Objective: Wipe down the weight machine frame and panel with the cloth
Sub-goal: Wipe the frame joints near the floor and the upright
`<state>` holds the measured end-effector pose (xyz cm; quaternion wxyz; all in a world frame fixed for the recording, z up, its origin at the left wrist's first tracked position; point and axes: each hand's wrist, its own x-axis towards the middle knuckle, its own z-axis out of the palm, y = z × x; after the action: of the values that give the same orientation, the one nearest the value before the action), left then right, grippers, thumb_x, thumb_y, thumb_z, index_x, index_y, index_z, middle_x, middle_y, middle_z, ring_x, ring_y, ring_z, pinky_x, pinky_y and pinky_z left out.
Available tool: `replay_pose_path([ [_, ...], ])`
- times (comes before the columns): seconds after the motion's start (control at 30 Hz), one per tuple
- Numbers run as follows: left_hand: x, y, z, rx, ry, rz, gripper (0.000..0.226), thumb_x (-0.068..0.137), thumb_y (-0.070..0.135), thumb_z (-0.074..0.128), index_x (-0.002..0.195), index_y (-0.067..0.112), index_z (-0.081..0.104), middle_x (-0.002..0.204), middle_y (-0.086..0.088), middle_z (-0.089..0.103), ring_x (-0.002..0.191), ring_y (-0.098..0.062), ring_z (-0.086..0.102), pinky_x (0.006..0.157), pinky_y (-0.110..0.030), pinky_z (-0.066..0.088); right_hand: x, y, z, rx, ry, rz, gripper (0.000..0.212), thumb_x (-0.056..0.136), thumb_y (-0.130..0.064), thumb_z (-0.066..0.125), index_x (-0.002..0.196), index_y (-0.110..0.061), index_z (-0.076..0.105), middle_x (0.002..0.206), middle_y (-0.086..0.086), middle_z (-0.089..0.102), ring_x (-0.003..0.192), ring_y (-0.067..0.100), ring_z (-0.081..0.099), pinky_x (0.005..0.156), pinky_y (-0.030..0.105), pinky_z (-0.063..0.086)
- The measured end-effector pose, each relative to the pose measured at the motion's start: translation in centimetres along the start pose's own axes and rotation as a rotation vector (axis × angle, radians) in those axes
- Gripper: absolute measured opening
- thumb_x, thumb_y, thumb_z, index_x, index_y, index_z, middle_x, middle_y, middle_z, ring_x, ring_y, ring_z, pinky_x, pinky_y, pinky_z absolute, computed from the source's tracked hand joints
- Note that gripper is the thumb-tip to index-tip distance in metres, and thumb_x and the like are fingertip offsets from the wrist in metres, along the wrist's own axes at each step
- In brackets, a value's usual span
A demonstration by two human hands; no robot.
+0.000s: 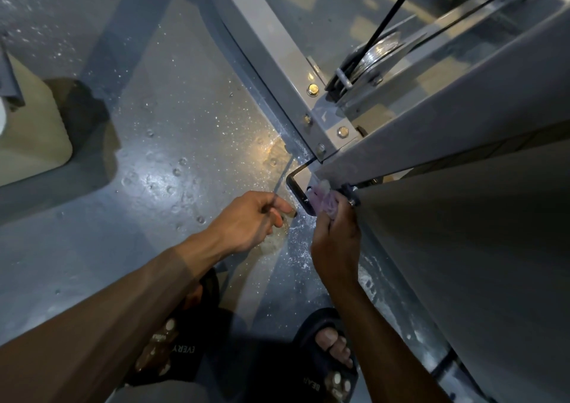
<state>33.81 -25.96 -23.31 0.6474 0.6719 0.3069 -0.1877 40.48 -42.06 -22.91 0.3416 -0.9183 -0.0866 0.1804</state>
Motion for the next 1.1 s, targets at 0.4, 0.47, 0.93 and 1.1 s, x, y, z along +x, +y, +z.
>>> replay_pose_path([
  [0.4,-0.5,0.2,-0.7,0.084,0.168,-0.011,0.04,0.102,0.004,0.048,0.081,0.028,0.072,0.082,0.002,0.072,0.072,-0.023,0.07,0.072,-0.041,0.059,0.2,-0.3,-0.7,-0.002,-0.06,-0.014,0.024,0.099,-0.03,0.047,0.113,-0.021,0.064,0.096,-0.012,0.065,0.081,0.001,0.061,0.065,0.011,0.043],
  [0.47,-0.6,0.2,-0.7,0.077,0.185,-0.015,0.038,0.103,0.005,0.049,0.082,0.027,0.072,0.08,0.002,0.073,0.075,-0.03,0.071,0.075,-0.046,0.06,0.3,0.0,-0.1,-0.005,-0.123,-0.061,0.024,0.103,-0.025,0.052,0.122,-0.016,0.064,0.103,-0.005,0.069,0.082,0.008,0.063,0.069,0.02,0.053],
  [0.93,-0.9,0.4,-0.8,0.084,0.157,-0.014,0.042,0.103,0.005,0.047,0.081,0.03,0.071,0.081,0.002,0.072,0.073,-0.03,0.07,0.076,-0.051,0.059,0.1,0.9,-1.1,-0.088,-0.027,-0.114,0.039,0.1,-0.013,0.051,0.137,-0.017,0.06,0.122,0.002,0.069,0.105,0.012,0.066,0.083,0.011,0.047],
  [1.1,-1.1,0.5,-0.6,0.092,0.161,-0.017,0.038,0.103,0.006,0.047,0.083,0.027,0.072,0.081,0.002,0.072,0.08,-0.037,0.07,0.075,-0.051,0.059,1.1,-0.8,0.1,-0.058,-0.039,-0.345,0.044,0.103,-0.005,0.049,0.147,-0.011,0.051,0.144,0.008,0.055,0.124,0.008,0.056,0.102,0.016,0.049],
])
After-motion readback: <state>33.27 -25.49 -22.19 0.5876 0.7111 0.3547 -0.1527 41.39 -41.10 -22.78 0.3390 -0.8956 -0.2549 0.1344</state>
